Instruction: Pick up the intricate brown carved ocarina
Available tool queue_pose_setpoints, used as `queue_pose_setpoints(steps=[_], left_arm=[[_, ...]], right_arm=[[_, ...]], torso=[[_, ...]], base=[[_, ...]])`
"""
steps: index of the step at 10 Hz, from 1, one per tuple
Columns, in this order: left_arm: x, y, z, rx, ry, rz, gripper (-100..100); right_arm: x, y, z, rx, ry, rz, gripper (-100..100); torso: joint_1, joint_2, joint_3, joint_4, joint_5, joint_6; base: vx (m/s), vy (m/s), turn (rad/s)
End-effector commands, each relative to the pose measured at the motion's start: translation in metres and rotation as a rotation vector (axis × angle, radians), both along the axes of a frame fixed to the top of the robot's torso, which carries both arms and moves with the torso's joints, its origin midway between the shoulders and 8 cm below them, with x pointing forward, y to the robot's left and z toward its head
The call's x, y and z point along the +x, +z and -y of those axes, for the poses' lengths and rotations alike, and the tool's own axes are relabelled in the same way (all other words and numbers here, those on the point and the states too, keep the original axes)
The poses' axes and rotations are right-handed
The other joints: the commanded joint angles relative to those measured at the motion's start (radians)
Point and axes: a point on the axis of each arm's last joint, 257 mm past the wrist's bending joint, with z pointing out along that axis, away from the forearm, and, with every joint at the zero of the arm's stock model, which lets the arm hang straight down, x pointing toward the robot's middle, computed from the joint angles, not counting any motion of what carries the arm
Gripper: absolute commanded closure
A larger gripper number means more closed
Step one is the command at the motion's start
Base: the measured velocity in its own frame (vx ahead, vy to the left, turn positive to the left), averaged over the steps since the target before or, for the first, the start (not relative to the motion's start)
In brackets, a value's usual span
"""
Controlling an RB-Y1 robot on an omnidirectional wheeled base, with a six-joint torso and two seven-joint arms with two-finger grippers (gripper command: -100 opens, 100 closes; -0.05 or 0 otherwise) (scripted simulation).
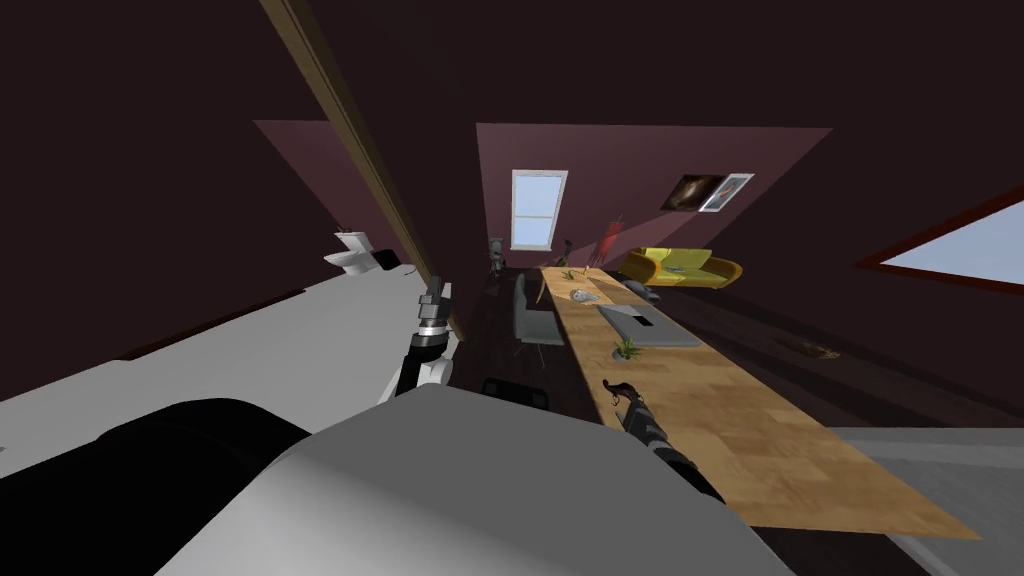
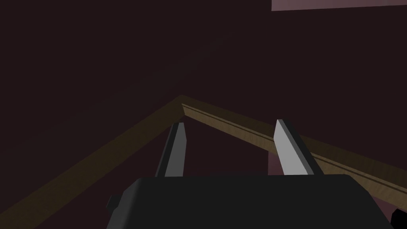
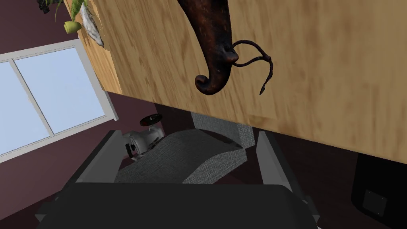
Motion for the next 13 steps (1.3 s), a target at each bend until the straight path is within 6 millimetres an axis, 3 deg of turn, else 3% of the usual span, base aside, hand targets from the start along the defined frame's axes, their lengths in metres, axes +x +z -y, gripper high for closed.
queue_pose_setpoints(steps=[1,2,4,7,13], left_arm=[[0.0,0.0,0.0,0.0,0.0,0.0,0],[0.0,0.0,0.0,0.0,0.0,0.0,0],[0.0,0.0,0.0,0.0,0.0,0.0,0],[0.0,0.0,0.0,0.0,0.0,0.0,0],[0.0,0.0,0.0,0.0,0.0,0.0,0]], right_arm=[[-0.009,-0.003,0.008,-0.047,0.02,-0.022,-100],[-0.022,-0.01,0.016,-0.107,0.05,-0.058,-100],[-0.022,-0.01,0.016,-0.107,0.05,-0.058,-100],[-0.046,-0.022,0.028,-0.206,0.106,-0.124,-100],[-0.057,-0.027,0.033,-0.243,0.129,-0.153,-100]], torso=[[0.0,0.0,0.0,0.0,0.0,0.0],[0.001,-0.001,0.0,0.0,0.0,0.001],[0.003,0.0,0.0,0.0,0.0,0.001],[0.005,0.001,0.0,0.0,0.001,0.001],[0.005,0.002,0.001,0.0,0.001,0.001]], base=[[0.052,-0.081,0.065],[0.047,-0.073,0.089],[0.02,-0.03,0.031],[0.027,-0.041,0.099],[0.012,-0.028,0.032]])
